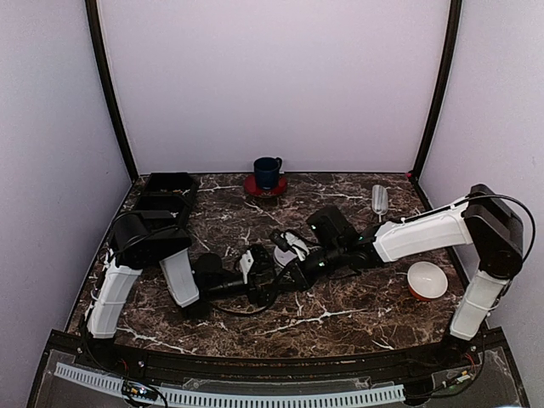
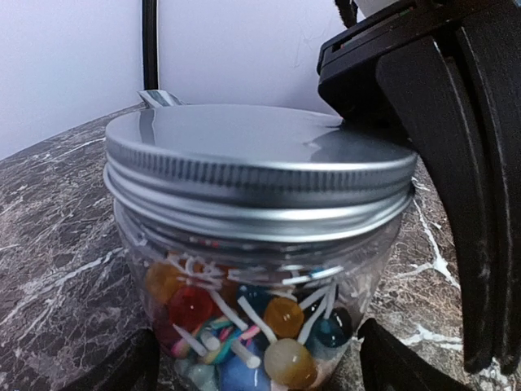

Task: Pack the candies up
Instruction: Screw the box lid onto the packing bottle.

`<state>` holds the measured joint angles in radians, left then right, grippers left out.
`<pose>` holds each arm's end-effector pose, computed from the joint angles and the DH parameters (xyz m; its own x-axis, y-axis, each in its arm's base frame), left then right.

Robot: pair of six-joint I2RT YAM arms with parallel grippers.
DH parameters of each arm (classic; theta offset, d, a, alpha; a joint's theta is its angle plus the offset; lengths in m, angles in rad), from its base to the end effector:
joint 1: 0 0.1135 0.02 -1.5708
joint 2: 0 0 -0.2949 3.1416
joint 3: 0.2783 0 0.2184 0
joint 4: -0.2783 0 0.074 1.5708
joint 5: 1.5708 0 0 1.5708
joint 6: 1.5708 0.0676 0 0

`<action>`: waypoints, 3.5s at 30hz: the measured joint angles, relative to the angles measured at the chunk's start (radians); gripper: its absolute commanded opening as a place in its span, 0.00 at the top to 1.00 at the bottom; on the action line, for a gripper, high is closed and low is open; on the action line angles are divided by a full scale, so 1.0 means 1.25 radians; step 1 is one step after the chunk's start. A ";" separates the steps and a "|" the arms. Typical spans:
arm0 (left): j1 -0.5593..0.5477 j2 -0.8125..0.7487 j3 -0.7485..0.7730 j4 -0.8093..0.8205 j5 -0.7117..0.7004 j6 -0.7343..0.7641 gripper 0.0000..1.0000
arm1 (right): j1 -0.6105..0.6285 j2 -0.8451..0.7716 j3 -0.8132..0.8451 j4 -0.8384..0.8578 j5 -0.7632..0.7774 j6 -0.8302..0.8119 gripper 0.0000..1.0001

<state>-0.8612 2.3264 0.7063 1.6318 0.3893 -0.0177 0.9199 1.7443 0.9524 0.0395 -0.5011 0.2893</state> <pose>0.2466 -0.3265 0.1170 -0.0092 -0.0145 -0.9999 0.9491 0.3147 -0.0133 0.1913 0.3048 0.2056 -0.6565 -0.4491 -0.6061 -0.7543 0.3970 0.5229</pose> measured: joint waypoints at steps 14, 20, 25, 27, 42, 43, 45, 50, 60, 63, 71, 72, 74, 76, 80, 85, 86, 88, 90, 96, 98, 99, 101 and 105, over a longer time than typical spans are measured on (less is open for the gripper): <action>-0.001 0.000 0.000 0.000 0.005 0.002 0.02 | -0.030 -0.150 0.070 -0.122 -0.023 -0.056 0.51; -0.001 0.000 0.005 -0.005 0.002 0.011 0.01 | -0.034 -0.231 0.134 -0.229 0.065 -0.153 0.23; 0.000 0.000 0.021 -0.023 -0.007 0.007 0.01 | -0.040 -0.226 0.184 -0.316 0.168 -0.216 0.38; 0.000 0.002 0.030 -0.029 -0.006 0.007 0.01 | -0.040 -0.225 0.191 -0.313 0.182 -0.229 0.59; 0.009 0.024 0.057 -0.018 0.034 0.007 0.05 | -0.067 -0.007 0.113 -0.067 0.063 -0.191 1.00; 0.009 0.025 0.057 -0.016 0.035 0.008 0.05 | -0.071 0.024 0.110 -0.028 0.032 -0.183 1.00; 0.010 0.026 0.057 -0.014 0.038 0.007 0.06 | -0.069 0.047 0.122 0.014 0.016 -0.173 1.00; 0.010 0.027 0.058 -0.013 0.039 0.008 0.08 | -0.067 0.031 0.109 0.017 0.015 -0.158 1.00; 0.011 0.027 0.058 -0.012 0.042 0.008 0.09 | -0.066 -0.090 0.110 -0.130 0.029 -0.183 0.99; 0.012 0.027 0.058 -0.012 0.046 0.007 0.09 | -0.066 -0.138 0.108 -0.130 0.027 -0.186 0.99; 0.013 0.028 0.058 -0.008 0.052 0.007 0.10 | -0.072 -0.075 0.003 -0.032 -0.009 -0.168 1.00; 0.013 0.029 0.057 -0.005 0.055 0.006 0.10 | -0.074 -0.061 -0.005 -0.003 -0.020 -0.164 1.00; 0.013 0.030 0.058 -0.006 0.054 0.006 0.10 | -0.076 -0.060 -0.009 0.021 -0.027 -0.155 1.00; 0.013 0.030 0.058 -0.006 0.055 0.006 0.10 | -0.077 -0.063 -0.013 0.027 -0.030 -0.149 1.00; 0.013 0.030 0.059 -0.006 0.057 0.005 0.05 | -0.077 -0.096 0.016 -0.077 -0.015 -0.163 0.65; 0.013 0.030 0.065 -0.013 0.063 0.005 0.04 | -0.078 -0.202 0.077 -0.177 0.065 -0.219 0.20; 0.013 0.030 0.068 -0.016 0.066 0.005 0.03 | -0.080 -0.221 0.089 -0.195 0.085 -0.238 0.09; 0.013 0.030 0.078 -0.029 0.072 0.006 0.03 | -0.084 -0.244 0.112 -0.232 0.118 -0.277 0.02; 0.014 0.030 0.090 -0.045 0.085 0.008 0.05 | -0.087 -0.251 0.129 -0.268 0.145 -0.339 0.02; 0.017 0.032 0.125 -0.089 0.147 0.010 0.15 | -0.088 -0.251 0.097 -0.334 0.170 -0.526 0.02; 0.018 0.035 0.131 -0.092 0.167 0.012 0.17 | -0.088 -0.250 0.086 -0.347 0.168 -0.569 0.02; 0.019 0.035 0.133 -0.093 0.181 0.012 0.17 | -0.088 -0.246 0.085 -0.356 0.166 -0.590 0.02; 0.019 0.036 0.136 -0.097 0.203 0.013 0.17 | -0.088 -0.234 0.086 -0.368 0.163 -0.621 0.02; 0.019 0.039 0.142 -0.099 0.246 0.019 0.17 | -0.088 -0.182 0.101 -0.403 0.139 -0.674 0.02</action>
<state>-0.8375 2.3756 0.8833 1.5078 0.6968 0.0055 0.8097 1.5166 1.0790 -0.4644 -0.3267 -0.5537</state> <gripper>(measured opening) 0.843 0.976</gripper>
